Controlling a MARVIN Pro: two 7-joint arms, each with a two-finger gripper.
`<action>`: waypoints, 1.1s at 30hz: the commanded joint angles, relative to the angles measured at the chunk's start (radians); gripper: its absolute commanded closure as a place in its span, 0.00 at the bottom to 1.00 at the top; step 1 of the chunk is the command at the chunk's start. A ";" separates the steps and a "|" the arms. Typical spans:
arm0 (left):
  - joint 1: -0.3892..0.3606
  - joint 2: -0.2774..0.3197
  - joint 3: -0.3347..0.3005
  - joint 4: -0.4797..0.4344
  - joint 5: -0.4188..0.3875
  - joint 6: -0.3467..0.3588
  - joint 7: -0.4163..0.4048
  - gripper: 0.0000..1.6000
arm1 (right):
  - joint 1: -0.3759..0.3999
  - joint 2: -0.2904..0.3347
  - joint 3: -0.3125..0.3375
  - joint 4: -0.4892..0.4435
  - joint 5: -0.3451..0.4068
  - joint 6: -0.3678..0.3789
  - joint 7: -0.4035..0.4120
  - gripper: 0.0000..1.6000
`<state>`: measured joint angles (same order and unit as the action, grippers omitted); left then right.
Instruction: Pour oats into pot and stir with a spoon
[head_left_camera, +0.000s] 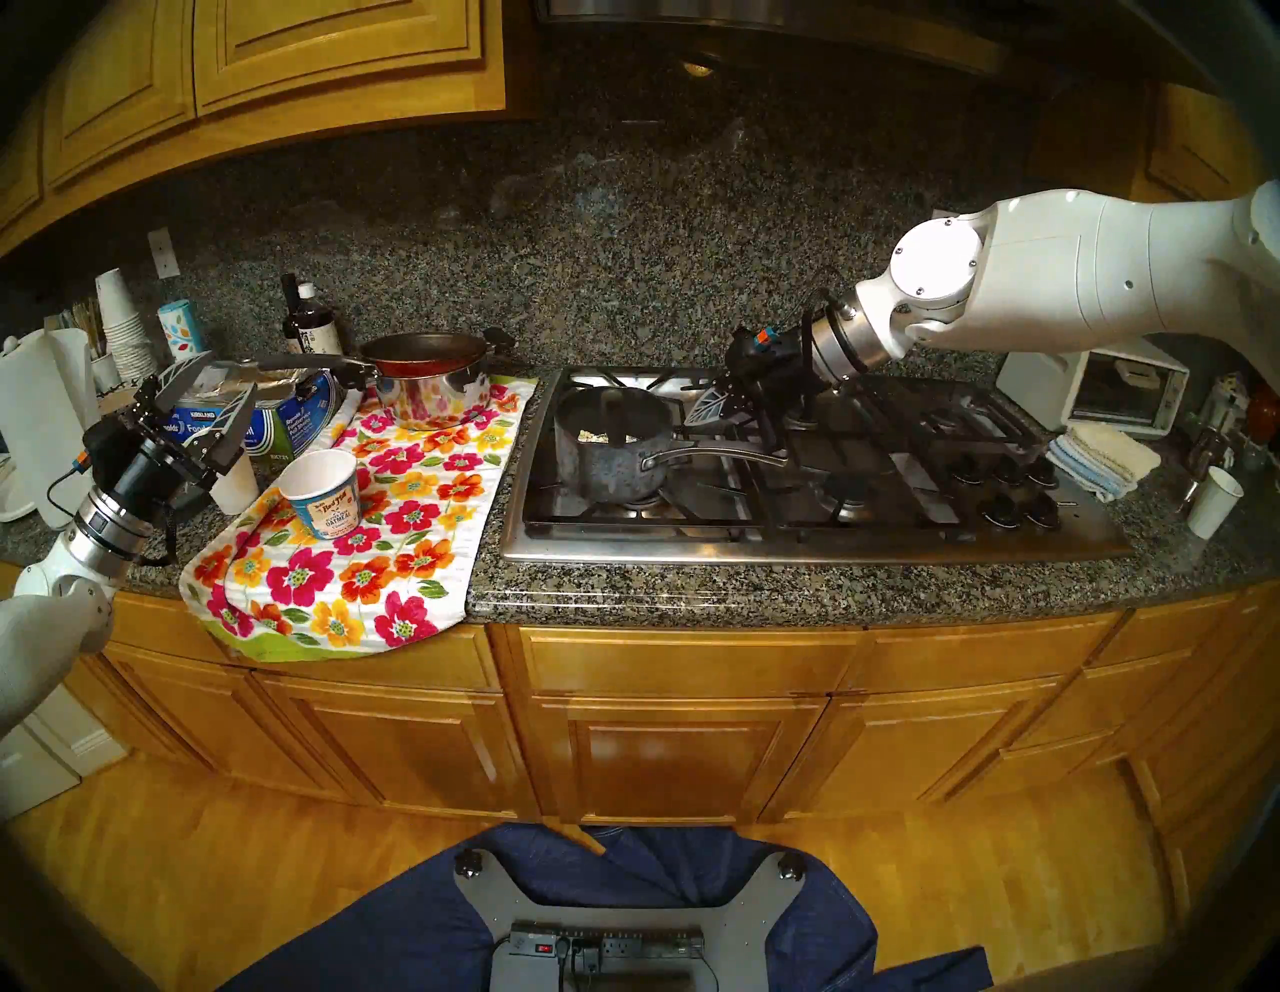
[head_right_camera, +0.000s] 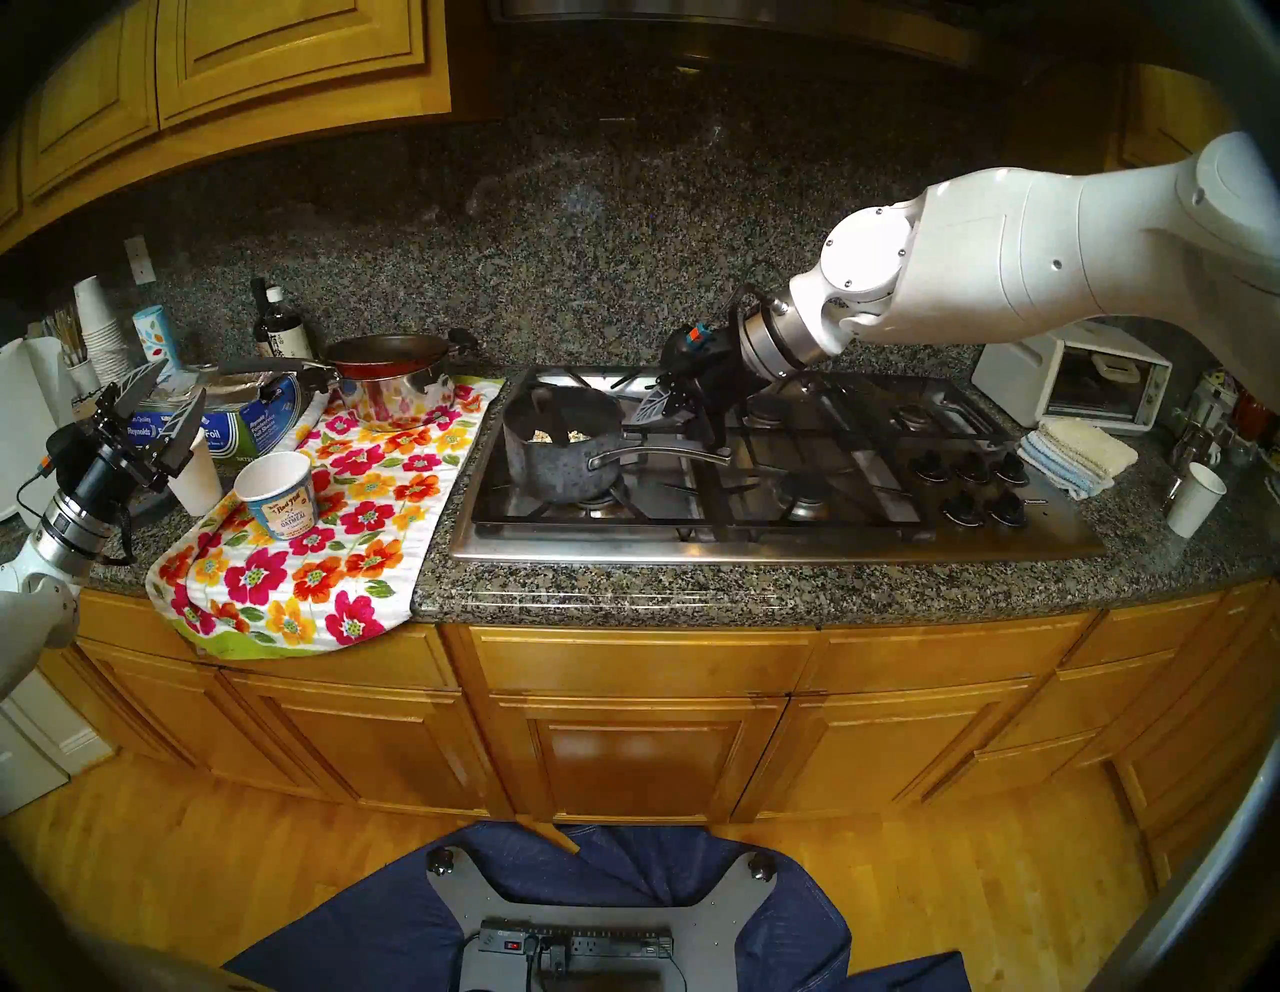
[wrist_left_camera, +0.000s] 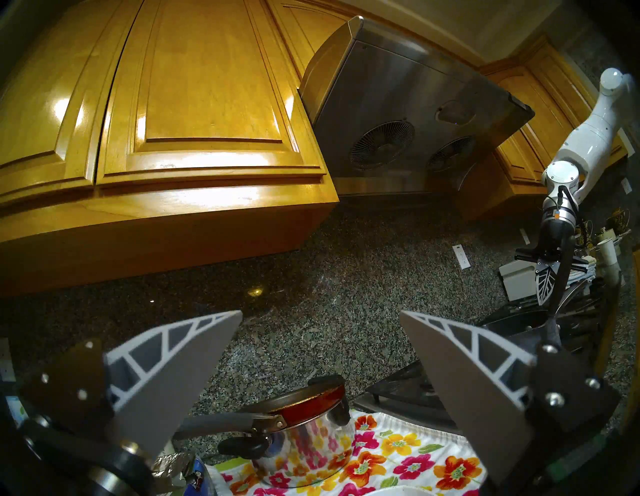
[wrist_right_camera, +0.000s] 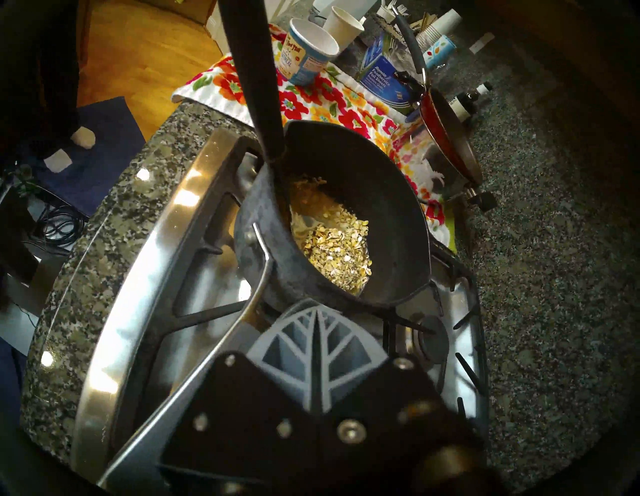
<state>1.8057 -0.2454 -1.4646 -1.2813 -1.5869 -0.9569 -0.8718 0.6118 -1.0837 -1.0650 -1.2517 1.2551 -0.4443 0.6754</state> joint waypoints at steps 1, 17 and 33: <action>-0.020 0.012 -0.030 0.001 -0.007 -0.003 -0.115 0.00 | 0.051 0.018 0.019 0.014 0.005 -0.004 -0.022 1.00; -0.018 0.015 -0.029 -0.002 -0.003 -0.003 -0.101 0.00 | 0.071 0.050 0.028 0.007 0.039 0.004 -0.050 0.00; -0.018 0.014 -0.029 -0.001 -0.003 -0.003 -0.104 0.00 | 0.040 0.163 0.080 -0.045 0.215 -0.002 -0.163 0.00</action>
<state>1.8058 -0.2454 -1.4648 -1.2814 -1.5863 -0.9570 -0.8718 0.6310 -0.9831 -1.0266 -1.2837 1.3972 -0.4394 0.5711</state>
